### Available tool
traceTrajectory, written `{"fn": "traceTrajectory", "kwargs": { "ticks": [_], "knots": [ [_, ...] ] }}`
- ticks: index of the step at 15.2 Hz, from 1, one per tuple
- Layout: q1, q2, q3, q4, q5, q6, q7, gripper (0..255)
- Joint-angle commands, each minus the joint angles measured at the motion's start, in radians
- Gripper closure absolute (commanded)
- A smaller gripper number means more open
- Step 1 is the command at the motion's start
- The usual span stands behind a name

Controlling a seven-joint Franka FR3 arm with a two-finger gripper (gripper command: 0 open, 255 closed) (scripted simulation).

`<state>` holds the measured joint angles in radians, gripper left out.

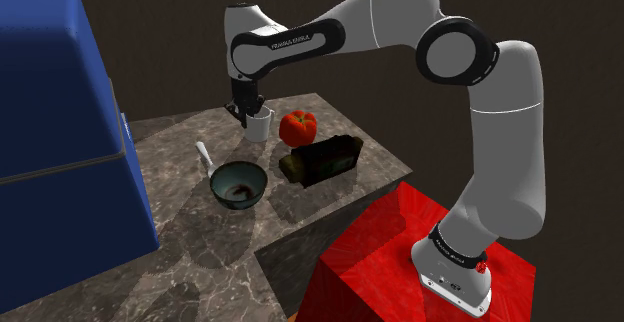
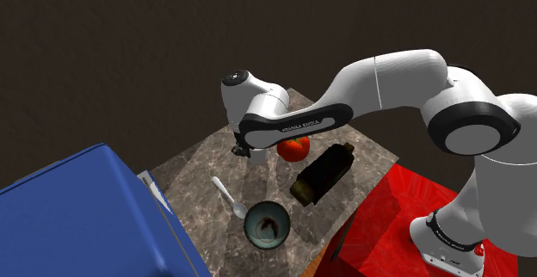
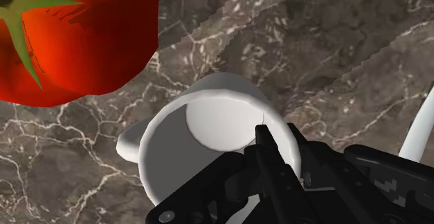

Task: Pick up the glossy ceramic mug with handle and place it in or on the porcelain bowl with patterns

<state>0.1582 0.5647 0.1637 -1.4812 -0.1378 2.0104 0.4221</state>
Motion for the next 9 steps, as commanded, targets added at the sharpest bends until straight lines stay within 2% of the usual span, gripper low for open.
{"fn": "traceTrajectory", "kwargs": {
  "ticks": [1, 5, 9],
  "knots": [
    [0.0, 0.0, 0.0, 0.0, 0.0, 0.0, 0.0, 255],
    [0.0, 0.0, 0.0, 0.0, 0.0, 0.0, 0.0, 255],
    [0.0, -0.018, 0.002, 0.026, 0.004, -0.044, -0.004, 255]
  ]
}}
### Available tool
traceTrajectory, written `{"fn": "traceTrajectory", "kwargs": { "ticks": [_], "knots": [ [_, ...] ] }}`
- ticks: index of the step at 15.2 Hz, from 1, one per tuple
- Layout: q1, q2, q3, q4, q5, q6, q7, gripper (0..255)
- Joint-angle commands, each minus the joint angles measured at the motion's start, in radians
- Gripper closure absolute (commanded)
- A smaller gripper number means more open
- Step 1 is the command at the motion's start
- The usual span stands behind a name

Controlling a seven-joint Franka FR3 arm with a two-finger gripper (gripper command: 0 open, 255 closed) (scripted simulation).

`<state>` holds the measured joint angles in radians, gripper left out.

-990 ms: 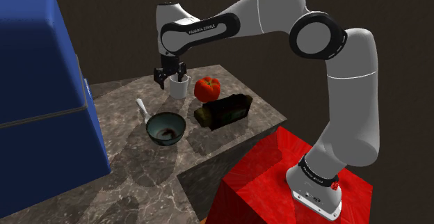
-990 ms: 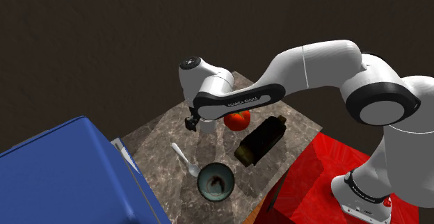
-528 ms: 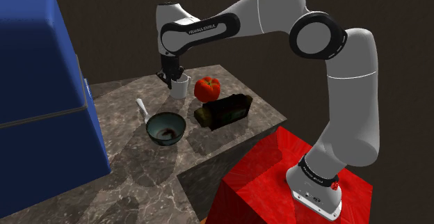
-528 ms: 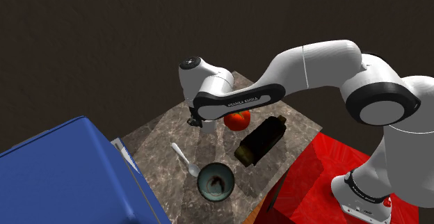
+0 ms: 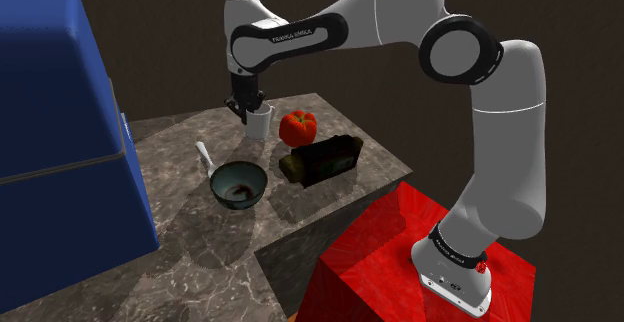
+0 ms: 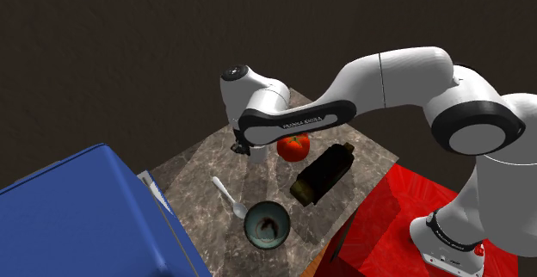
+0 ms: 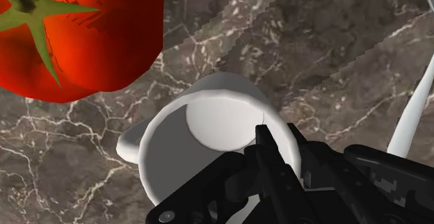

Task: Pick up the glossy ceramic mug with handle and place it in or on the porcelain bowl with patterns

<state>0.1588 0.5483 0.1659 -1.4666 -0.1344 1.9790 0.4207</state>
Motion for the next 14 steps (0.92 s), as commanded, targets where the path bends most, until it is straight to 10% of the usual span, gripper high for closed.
{"fn": "traceTrajectory", "kwargs": {
  "ticks": [1, 14],
  "knots": [
    [-0.001, -0.006, 0.001, 0.018, 0.002, -0.024, -0.004, 255],
    [0.003, -0.039, 0.005, 0.142, 0.011, -0.18, -0.015, 255]
  ]
}}
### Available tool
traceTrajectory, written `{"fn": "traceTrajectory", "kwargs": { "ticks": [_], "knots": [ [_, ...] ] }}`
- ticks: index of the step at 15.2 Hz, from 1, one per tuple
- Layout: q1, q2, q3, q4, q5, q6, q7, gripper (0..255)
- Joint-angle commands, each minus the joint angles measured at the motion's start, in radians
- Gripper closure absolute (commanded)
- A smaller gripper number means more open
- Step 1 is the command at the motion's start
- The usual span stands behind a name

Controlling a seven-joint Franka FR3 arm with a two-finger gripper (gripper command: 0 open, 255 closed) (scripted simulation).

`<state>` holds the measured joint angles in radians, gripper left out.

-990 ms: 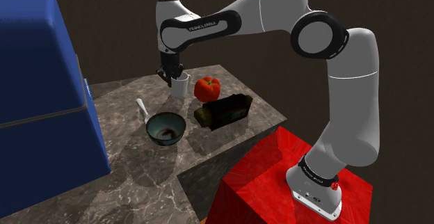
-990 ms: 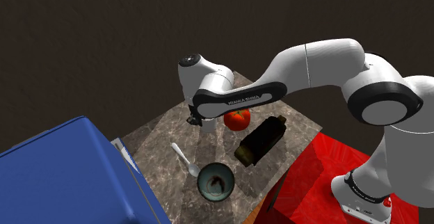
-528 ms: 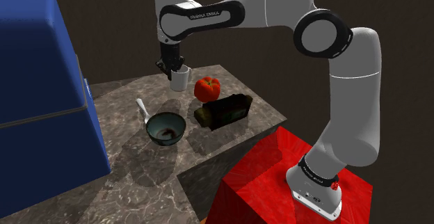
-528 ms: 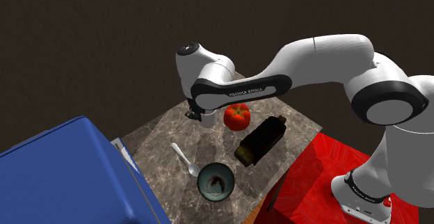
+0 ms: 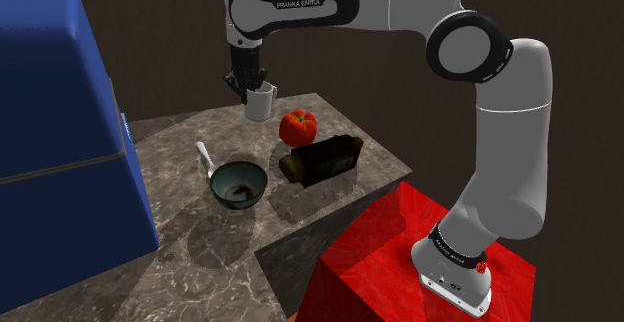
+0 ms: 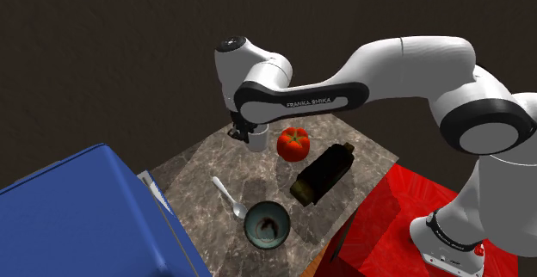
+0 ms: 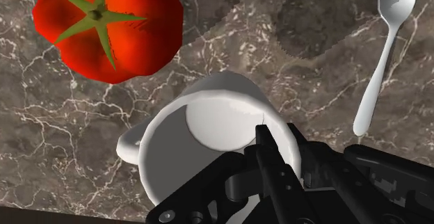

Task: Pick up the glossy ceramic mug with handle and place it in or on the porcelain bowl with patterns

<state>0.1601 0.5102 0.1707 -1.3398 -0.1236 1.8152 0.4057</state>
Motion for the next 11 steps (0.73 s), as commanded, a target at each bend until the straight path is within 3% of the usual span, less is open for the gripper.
{"fn": "traceTrajectory", "kwargs": {
  "ticks": [1, 11],
  "knots": [
    [0.002, -0.002, 0.001, 0.027, 0.001, -0.029, -0.001, 255],
    [0.01, 0.005, 0.002, 0.169, 0.002, -0.163, -0.009, 255]
  ]
}}
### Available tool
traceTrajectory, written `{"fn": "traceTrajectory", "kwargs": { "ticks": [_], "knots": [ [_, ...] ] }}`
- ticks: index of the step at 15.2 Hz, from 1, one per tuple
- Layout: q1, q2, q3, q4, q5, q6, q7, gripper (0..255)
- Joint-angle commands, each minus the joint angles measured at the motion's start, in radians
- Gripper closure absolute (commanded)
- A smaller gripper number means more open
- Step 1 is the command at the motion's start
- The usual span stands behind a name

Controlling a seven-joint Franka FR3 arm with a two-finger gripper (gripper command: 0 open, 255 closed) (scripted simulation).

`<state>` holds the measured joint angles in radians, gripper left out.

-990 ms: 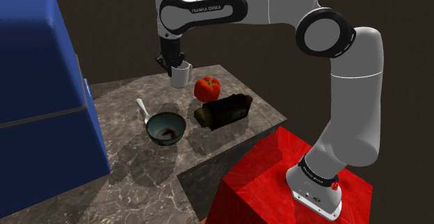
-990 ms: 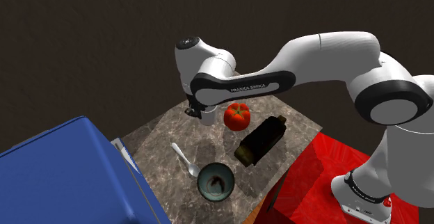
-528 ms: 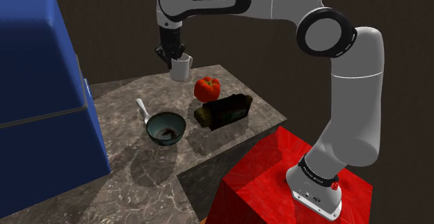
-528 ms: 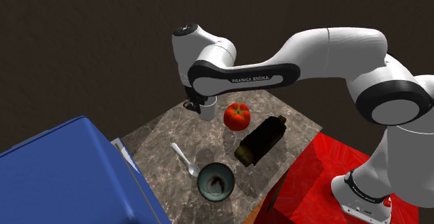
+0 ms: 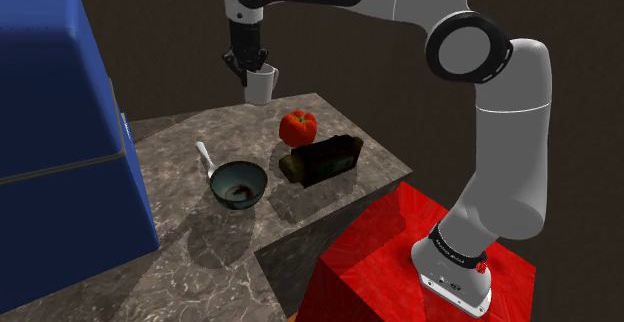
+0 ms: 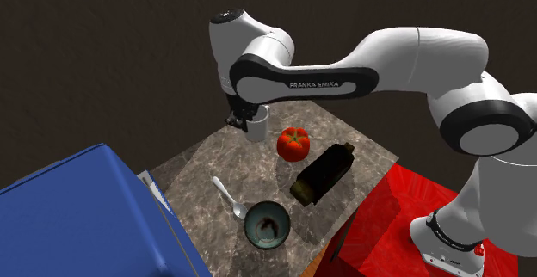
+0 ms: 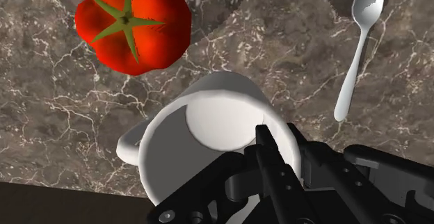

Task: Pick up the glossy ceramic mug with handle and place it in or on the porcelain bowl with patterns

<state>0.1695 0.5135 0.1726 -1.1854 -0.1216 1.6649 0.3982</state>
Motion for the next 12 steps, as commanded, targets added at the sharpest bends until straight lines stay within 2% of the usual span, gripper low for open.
{"fn": "traceTrajectory", "kwargs": {
  "ticks": [1, 6, 12],
  "knots": [
    [0.009, -0.027, 0.005, -0.029, 0.002, 0.001, 0.016, 255],
    [0.056, -0.147, 0.036, -0.199, 0.013, 0.047, 0.104, 255],
    [0.119, -0.25, 0.078, -0.332, 0.026, 0.073, 0.215, 255]
  ]
}}
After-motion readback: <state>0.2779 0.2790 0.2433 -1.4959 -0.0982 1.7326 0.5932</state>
